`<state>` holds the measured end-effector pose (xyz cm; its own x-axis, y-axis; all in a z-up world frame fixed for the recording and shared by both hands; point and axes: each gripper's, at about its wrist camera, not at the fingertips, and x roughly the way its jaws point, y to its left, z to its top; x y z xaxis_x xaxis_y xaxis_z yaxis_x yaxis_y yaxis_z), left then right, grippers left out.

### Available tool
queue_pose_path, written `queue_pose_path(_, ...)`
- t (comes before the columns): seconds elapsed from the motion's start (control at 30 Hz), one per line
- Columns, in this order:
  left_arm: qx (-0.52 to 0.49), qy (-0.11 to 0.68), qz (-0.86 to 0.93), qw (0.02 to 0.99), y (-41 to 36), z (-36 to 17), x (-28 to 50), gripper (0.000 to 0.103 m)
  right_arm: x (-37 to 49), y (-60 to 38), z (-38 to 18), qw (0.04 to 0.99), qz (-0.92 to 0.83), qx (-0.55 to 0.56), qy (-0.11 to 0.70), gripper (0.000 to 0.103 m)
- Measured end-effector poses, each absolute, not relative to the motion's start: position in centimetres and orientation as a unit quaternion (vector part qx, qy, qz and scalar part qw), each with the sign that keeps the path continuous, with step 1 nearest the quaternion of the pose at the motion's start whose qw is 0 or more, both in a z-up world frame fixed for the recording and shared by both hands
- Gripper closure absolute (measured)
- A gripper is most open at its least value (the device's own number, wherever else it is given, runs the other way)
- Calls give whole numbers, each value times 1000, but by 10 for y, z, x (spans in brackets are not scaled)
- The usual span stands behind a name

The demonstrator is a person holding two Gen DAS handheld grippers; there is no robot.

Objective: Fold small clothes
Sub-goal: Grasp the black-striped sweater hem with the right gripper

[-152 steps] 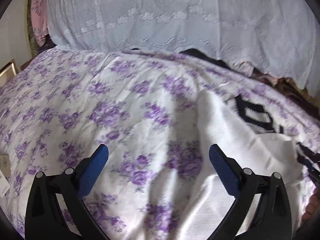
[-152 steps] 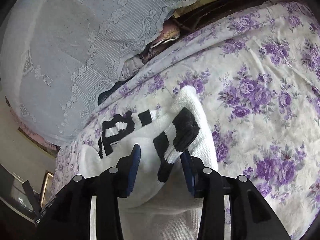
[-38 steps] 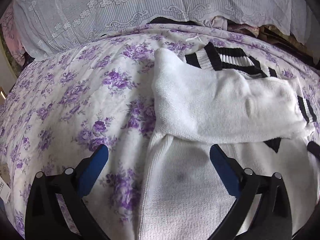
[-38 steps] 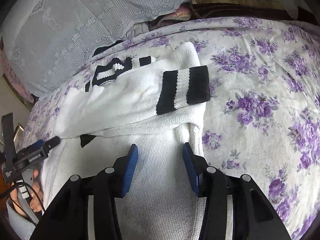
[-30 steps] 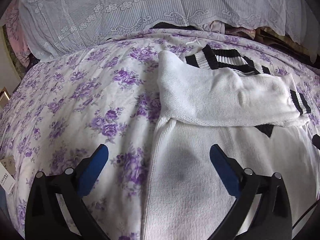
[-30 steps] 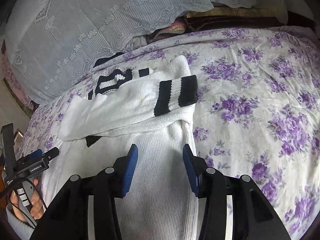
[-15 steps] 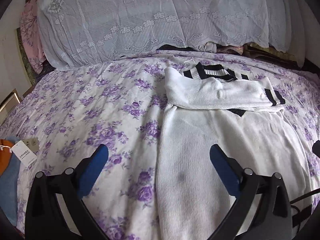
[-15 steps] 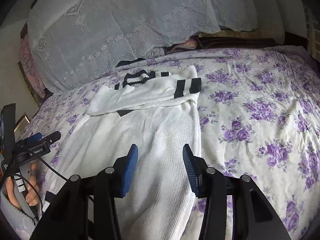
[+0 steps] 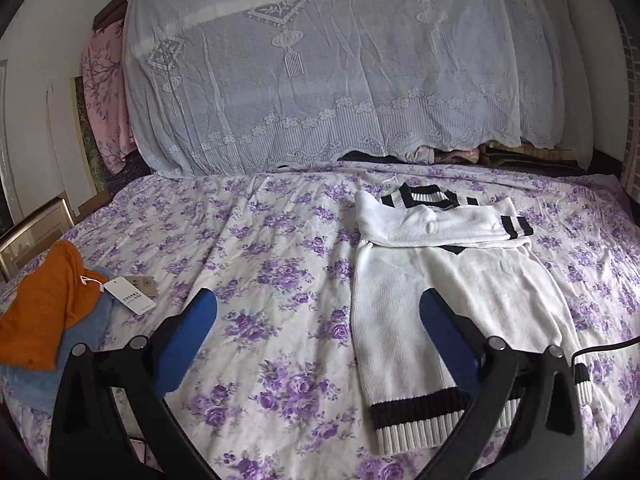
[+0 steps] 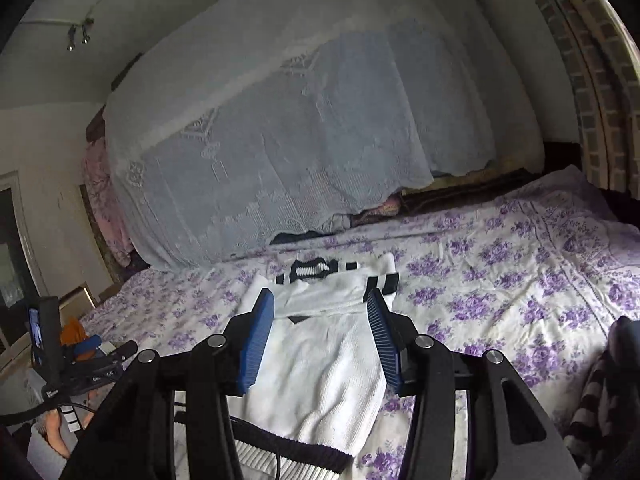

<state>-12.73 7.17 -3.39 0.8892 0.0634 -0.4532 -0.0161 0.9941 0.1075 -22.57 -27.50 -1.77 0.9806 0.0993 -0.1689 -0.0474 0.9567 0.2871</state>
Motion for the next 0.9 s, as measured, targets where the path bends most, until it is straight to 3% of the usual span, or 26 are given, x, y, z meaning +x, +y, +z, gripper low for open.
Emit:
queue_pose_path(0.17,52,210,19,976,70,-10,-146,4,-258,-280,8,991,35,126,37,40)
queue_pose_path(0.3,41,221,10,974,70,-11,-146,4,-263,-282,1,993,4,114,14,38)
queue_pose_path(0.37,43,226,12,973,69,-15,-143,4,-258,-285,-6,993,-11,121,0,24)
queue_pose_path(0.43,45,234,10,971,68,-21,-138,4,-247,-283,-12,992,-28,123,-4,19)
queue_pose_path(0.7,53,318,8,947,70,-75,-105,4,-158,-234,-83,970,32,110,216,13)
queue_pose_path(0.8,37,358,-20,933,74,-98,-96,4,-150,-226,-108,960,42,106,257,14)
queue_pose_path(0.9,23,382,-47,923,76,-113,-89,4,-150,-238,-119,952,52,133,271,30)
